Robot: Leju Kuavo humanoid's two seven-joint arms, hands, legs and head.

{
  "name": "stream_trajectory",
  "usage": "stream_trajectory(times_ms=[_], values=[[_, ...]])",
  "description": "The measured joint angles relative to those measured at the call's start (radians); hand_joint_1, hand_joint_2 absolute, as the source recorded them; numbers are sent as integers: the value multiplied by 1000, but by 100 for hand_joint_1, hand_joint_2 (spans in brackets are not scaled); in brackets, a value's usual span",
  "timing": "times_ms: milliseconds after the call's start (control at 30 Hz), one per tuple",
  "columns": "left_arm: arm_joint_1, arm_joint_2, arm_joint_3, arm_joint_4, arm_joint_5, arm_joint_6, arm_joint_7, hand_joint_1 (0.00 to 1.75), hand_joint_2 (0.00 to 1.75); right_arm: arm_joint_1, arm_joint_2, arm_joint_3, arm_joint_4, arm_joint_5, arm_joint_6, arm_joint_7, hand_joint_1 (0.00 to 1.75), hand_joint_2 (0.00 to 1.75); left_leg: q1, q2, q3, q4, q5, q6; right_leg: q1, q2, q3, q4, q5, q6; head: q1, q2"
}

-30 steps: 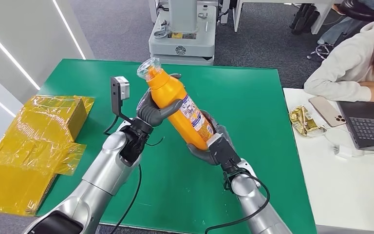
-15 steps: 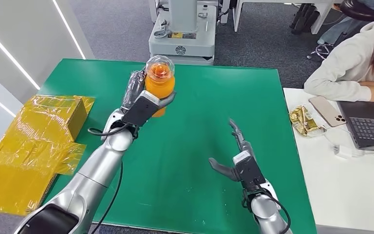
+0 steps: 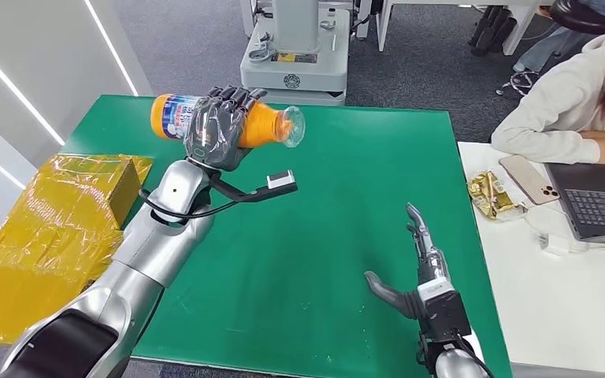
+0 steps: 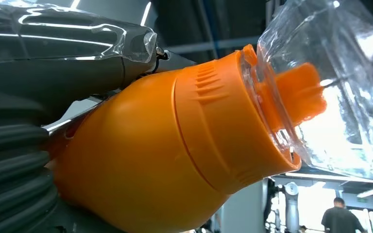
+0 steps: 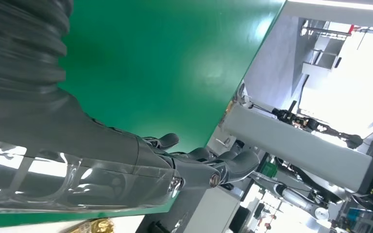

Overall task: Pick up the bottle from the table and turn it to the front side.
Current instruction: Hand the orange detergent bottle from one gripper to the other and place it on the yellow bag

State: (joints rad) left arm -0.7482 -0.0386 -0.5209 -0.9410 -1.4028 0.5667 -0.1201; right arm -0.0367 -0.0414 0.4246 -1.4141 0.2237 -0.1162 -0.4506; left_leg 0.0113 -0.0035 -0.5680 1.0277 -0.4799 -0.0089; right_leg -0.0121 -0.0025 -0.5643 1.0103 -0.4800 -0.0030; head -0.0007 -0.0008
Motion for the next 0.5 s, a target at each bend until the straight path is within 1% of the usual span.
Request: stream_trajectory(times_ms=[100,200,300,433,500], values=[[14,33,-1,1,-107,-6,40,175,175,40,-9,-15,-34,-1,-14,-7,0,175,0,0,0,0,0,0,0,0,0,0,0,0,0,0],[31,78,-11,1,-151,-16,98,175,175,87,-17,-32,-70,-1,-30,-15,0,175,0,0,0,0,0,0,0,0,0,0,0,0,0,0],[42,143,-57,-3,-156,-35,192,175,175,127,-19,-49,-101,-1,-39,-18,0,175,0,1,0,0,0,0,0,1,-1,1,0,0,0,0],[61,224,-114,-16,-156,-76,271,175,175,160,-19,-64,-130,-1,-47,-22,0,175,0,2,0,-1,0,0,0,1,-1,1,0,0,0,0],[74,278,-149,-32,-156,-108,319,175,175,173,-19,-72,-139,-4,-50,-24,0,175,0,4,0,-1,0,0,0,3,-2,2,0,0,0,0]])
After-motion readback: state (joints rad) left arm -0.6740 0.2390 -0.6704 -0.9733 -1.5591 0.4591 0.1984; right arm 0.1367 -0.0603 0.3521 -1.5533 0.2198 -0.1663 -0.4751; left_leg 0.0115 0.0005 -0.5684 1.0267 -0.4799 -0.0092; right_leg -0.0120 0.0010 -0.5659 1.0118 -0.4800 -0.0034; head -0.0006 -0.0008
